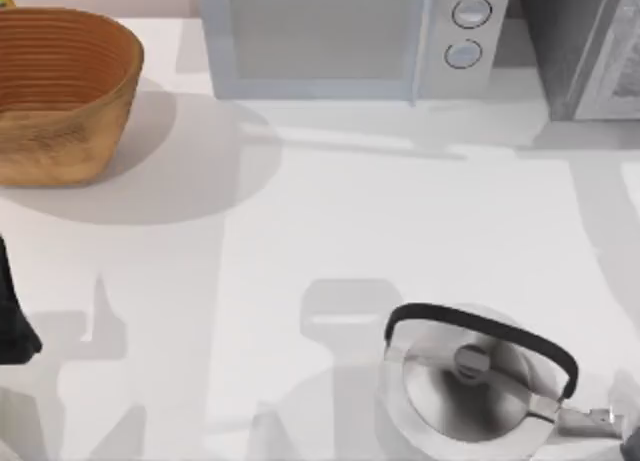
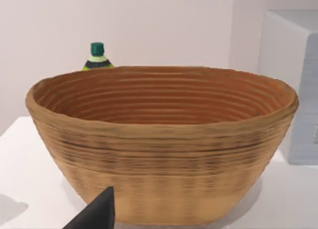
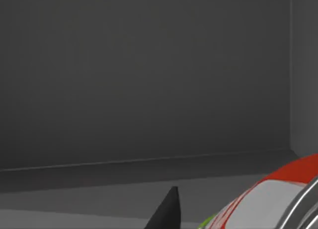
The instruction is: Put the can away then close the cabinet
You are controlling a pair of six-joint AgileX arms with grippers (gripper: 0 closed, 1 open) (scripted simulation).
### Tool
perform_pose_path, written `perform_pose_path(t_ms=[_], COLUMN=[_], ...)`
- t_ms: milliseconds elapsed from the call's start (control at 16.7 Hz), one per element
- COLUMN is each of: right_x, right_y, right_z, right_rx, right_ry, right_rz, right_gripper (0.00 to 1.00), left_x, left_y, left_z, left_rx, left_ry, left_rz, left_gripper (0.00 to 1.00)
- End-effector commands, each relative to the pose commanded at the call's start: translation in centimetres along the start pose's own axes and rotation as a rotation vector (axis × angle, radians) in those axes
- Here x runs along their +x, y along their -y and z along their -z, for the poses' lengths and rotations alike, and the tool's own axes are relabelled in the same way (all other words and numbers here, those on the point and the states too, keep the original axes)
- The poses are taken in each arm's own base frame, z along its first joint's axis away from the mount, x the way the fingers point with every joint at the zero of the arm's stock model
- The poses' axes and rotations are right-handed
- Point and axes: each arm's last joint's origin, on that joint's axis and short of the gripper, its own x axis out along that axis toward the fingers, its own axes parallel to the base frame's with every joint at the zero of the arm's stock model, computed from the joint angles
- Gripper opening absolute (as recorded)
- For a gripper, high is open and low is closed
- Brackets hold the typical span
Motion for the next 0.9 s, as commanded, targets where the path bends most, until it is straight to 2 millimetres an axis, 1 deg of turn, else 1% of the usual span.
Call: perform_pose_path(t_ms=[120, 240, 360, 420, 480, 840, 900], right_x=[3.0, 5.7, 7.7, 8.3, 8.6, 8.7, 9.0], right_y=[-0.8, -1.6, -2.2, -2.4, -2.5, -2.5, -2.5], right_z=[0.2, 1.2, 2.3, 2.8, 3.0, 3.3, 3.3], right_rx=[-0.017, -0.041, -0.065, -0.073, -0.078, -0.077, -0.078], right_ry=[-0.063, -0.137, -0.202, -0.224, -0.236, -0.243, -0.247], right_rz=[-0.006, -0.012, -0.018, -0.021, -0.022, -0.019, -0.019], right_gripper=[0.00, 0.00, 0.00, 0.00, 0.00, 0.00, 0.00], left_x=[0.0, 0.0, 0.0, 0.0, 0.0, 0.0, 0.0], left_y=[0.0, 0.0, 0.0, 0.0, 0.0, 0.0, 0.0], left_z=[0.0, 0.0, 0.0, 0.0, 0.0, 0.0, 0.0], left_rx=[0.000, 0.000, 0.000, 0.000, 0.000, 0.000, 0.000], left_ry=[0.000, 0.000, 0.000, 0.000, 0.000, 0.000, 0.000], left_rz=[0.000, 0.000, 0.000, 0.000, 0.000, 0.000, 0.000], left_gripper=[1.00, 1.00, 1.00, 1.00, 1.00, 1.00, 1.00])
